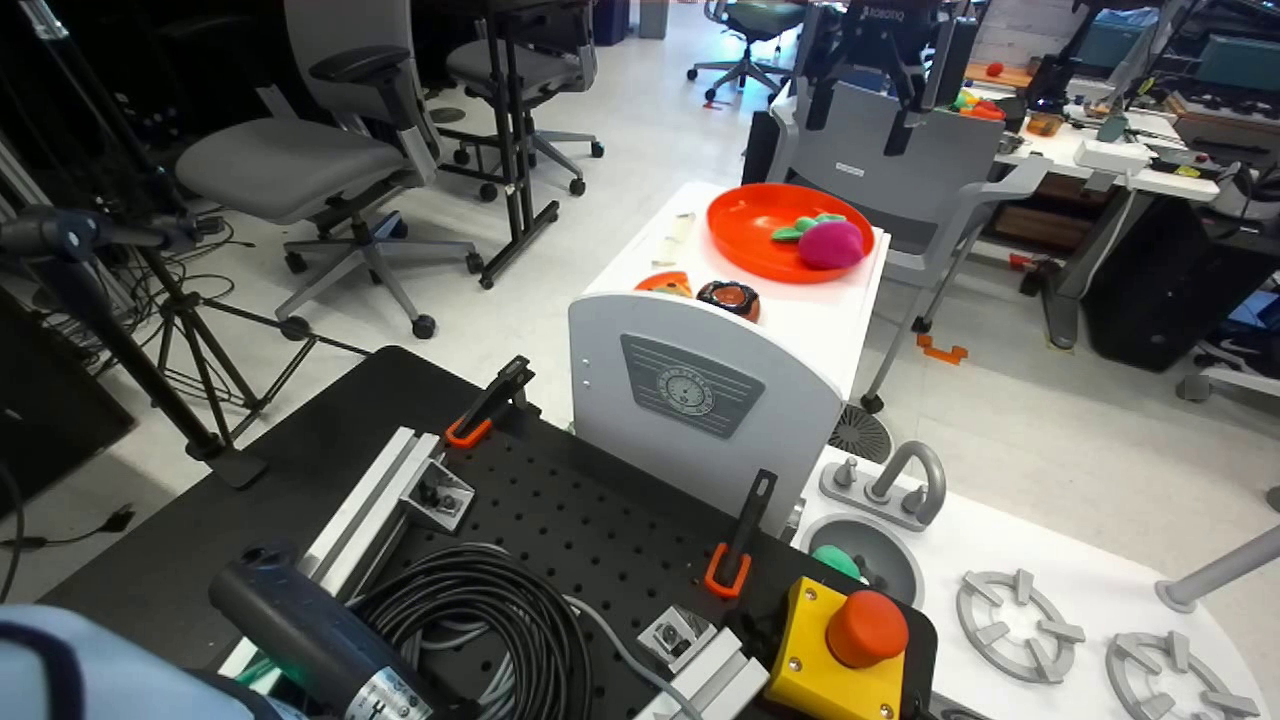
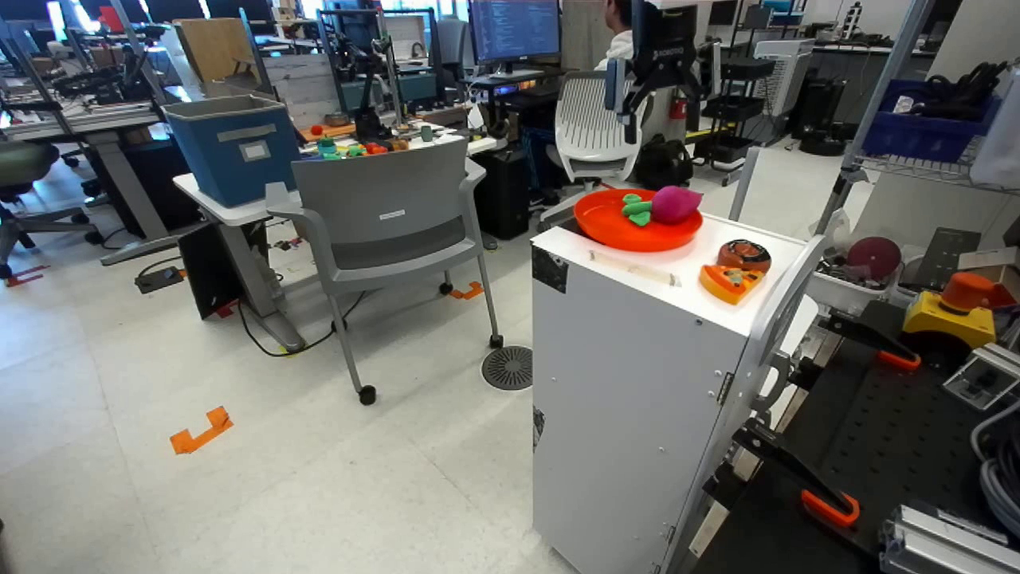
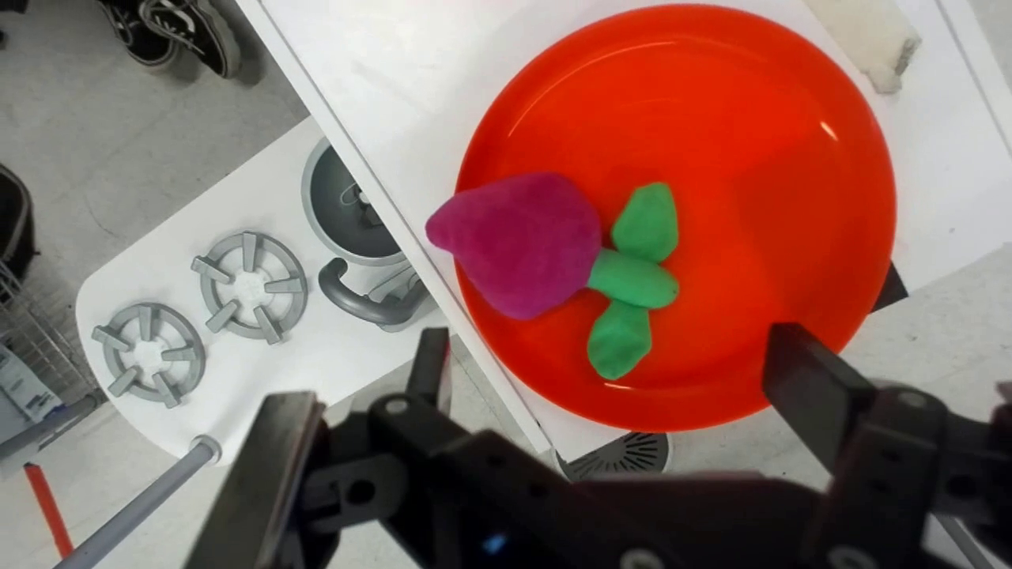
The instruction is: Remove the tulip plush toy from the orange plate
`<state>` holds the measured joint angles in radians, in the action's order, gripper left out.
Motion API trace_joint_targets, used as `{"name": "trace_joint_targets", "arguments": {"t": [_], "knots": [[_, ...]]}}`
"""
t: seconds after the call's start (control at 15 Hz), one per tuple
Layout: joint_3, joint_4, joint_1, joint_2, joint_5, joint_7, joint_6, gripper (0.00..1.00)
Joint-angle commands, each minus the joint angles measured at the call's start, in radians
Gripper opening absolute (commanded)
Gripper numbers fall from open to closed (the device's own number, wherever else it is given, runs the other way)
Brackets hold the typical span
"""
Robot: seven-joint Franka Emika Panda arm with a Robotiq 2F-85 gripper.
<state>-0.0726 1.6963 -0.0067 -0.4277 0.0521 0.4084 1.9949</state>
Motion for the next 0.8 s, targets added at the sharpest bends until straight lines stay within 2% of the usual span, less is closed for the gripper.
{"name": "trace_joint_targets", "arguments": {"t": [0.0, 0.47, 0.73], "knots": [[-0.015, 0.046, 0.01, 0.018, 0.005, 0.01, 0.049, 1.0], [-0.019, 0.043, 0.0, 0.002, -0.008, -0.017, 0.037, 1.0], [-0.011, 0.007, -0.012, -0.022, -0.038, -0.048, -0.03, 1.0]]}}
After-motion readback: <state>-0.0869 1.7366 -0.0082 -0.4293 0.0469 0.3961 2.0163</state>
